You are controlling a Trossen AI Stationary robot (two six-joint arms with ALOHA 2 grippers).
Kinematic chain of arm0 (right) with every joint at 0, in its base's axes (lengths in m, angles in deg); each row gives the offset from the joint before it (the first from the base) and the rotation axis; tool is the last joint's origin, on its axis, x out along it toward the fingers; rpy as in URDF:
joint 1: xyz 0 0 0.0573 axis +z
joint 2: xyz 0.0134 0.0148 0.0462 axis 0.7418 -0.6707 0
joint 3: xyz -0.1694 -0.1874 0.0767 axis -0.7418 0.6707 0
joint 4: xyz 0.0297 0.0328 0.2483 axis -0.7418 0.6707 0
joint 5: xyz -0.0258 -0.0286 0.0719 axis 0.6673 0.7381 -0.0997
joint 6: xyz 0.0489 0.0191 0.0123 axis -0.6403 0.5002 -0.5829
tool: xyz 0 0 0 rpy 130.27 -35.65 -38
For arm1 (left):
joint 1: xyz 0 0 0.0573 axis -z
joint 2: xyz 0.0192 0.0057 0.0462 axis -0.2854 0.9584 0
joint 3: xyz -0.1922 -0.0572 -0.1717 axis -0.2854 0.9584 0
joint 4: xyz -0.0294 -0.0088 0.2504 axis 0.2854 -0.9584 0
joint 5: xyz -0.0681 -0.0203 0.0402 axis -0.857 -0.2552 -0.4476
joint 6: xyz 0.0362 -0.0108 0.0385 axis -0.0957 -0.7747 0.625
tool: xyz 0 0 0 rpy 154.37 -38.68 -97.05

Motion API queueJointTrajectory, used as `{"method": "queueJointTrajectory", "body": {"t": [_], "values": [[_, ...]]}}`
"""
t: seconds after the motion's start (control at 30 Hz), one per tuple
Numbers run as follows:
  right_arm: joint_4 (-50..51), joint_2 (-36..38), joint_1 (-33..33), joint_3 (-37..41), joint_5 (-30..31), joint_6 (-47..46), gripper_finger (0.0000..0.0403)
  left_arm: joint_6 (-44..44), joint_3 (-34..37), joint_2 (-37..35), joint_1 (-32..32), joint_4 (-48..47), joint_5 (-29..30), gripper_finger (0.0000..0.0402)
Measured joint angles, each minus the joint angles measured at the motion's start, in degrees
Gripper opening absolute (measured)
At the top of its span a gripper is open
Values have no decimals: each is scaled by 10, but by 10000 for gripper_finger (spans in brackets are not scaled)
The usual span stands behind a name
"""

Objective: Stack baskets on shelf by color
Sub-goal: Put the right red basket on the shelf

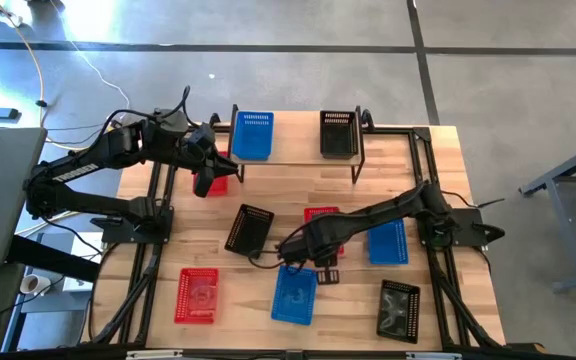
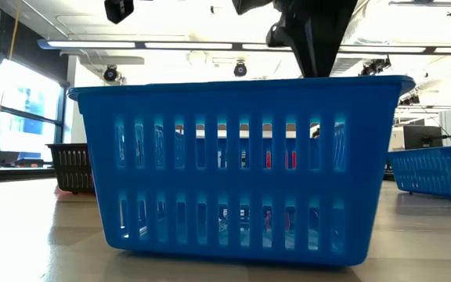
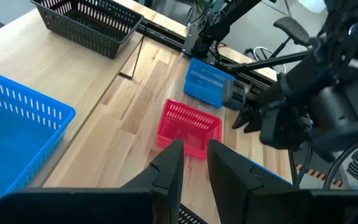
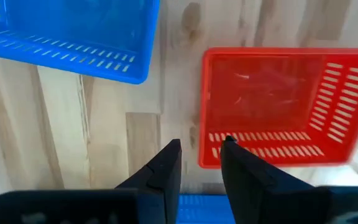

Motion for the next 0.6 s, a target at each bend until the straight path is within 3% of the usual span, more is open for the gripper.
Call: {"method": "queueJointTrajectory", "body": {"t": [0.6], "values": [[-20,-76,-2,0,20,-41,98,0,0,0,0,0,0,65]]}}
